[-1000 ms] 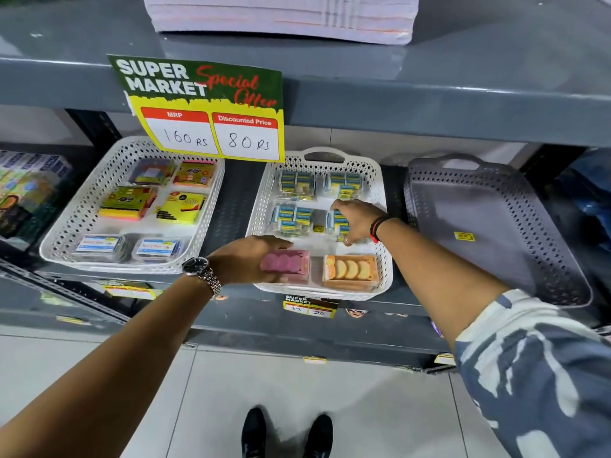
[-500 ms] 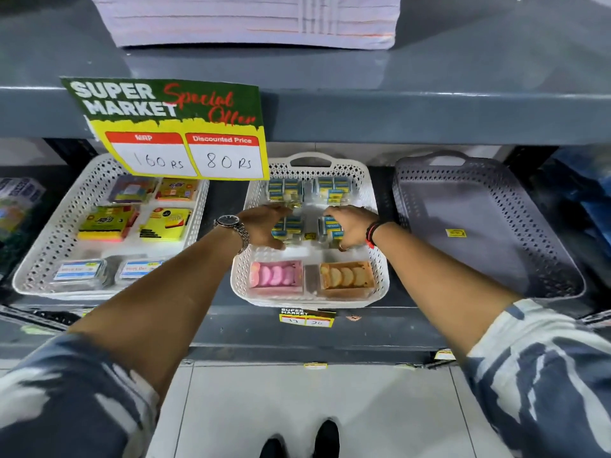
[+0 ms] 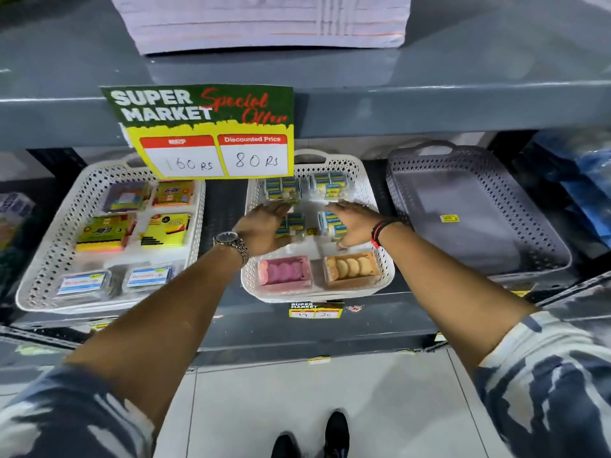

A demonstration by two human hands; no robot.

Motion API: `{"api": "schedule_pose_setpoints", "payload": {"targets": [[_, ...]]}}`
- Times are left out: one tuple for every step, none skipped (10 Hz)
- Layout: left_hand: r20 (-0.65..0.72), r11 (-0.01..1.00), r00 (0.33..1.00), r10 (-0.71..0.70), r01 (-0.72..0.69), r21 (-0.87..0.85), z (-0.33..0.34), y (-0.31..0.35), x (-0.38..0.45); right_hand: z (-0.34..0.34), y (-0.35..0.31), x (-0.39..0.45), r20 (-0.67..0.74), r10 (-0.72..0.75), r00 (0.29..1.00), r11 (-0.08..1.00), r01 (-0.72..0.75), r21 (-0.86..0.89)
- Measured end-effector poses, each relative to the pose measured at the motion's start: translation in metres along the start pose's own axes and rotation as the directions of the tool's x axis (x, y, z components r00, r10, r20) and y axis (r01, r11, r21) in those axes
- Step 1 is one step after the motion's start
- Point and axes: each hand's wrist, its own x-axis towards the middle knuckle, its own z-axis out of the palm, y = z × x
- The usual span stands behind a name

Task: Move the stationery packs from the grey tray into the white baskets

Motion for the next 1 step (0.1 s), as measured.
{"api": "schedule_pose_setpoints", "payload": {"targets": [[-0.13,1.0,0.991,0.012,-0.014,-0.012,0.0124,0.0115,-0.0223,0.0068,-0.0095,-0.0201,-0.13,-0.004,0.991,0.999,0.009,0.041]]}}
